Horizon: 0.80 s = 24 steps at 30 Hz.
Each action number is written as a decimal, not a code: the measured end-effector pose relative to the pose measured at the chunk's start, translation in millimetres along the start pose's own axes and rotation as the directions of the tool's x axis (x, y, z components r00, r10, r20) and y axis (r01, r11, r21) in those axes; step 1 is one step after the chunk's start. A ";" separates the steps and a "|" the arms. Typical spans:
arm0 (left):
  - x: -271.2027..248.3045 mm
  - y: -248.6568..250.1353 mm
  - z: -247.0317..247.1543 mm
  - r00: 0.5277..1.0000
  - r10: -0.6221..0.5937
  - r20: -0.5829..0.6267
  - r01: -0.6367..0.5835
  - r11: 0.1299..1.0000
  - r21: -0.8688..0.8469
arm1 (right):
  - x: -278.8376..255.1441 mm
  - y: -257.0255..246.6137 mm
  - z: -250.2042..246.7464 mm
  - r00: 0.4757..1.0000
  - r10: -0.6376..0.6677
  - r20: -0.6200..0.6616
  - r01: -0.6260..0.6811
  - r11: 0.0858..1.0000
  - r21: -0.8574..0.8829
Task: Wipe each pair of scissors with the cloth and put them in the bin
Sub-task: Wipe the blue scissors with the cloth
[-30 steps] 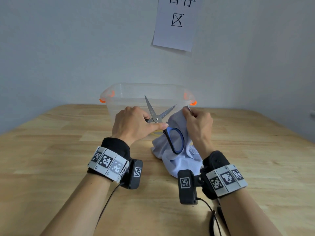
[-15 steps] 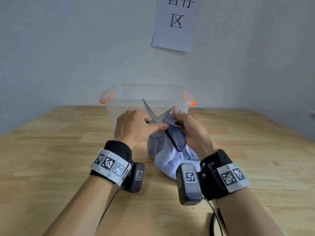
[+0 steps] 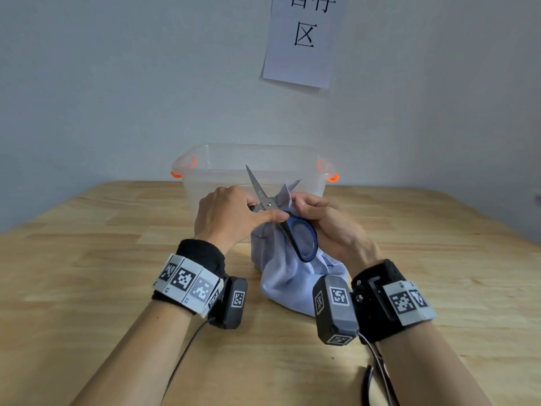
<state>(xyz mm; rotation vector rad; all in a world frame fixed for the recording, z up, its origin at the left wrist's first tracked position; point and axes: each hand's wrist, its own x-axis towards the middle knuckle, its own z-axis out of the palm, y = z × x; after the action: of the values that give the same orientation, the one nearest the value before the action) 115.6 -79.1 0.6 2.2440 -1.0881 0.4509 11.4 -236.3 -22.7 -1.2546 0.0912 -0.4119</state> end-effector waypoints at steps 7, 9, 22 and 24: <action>-0.3 3.7 4.4 0.999 -0.009 0.036 0.009 1.000 -0.008 | 1.0 4.6 4.3 0.983 -0.066 -0.171 0.044 0.991 -0.125; -0.6 4.9 4.3 0.999 -0.013 0.039 0.013 1.000 -0.002 | 1.4 6.6 4.6 0.978 -0.064 -0.196 0.035 0.988 -0.151; -2.7 8.1 3.2 0.996 0.080 0.032 -0.081 0.996 0.033 | 0.8 8.1 3.4 0.991 -0.108 -0.082 0.062 0.897 -0.439; -4.3 10.3 2.4 0.995 0.098 0.020 -0.099 0.994 0.038 | -1.8 9.2 5.3 0.984 -0.150 -0.092 0.099 0.904 -0.417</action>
<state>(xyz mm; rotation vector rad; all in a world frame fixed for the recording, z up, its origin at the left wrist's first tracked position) 104.9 -83.1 0.2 2.2388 -1.2131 0.4976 13.6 -228.7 -29.9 -1.6569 0.2116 -0.6029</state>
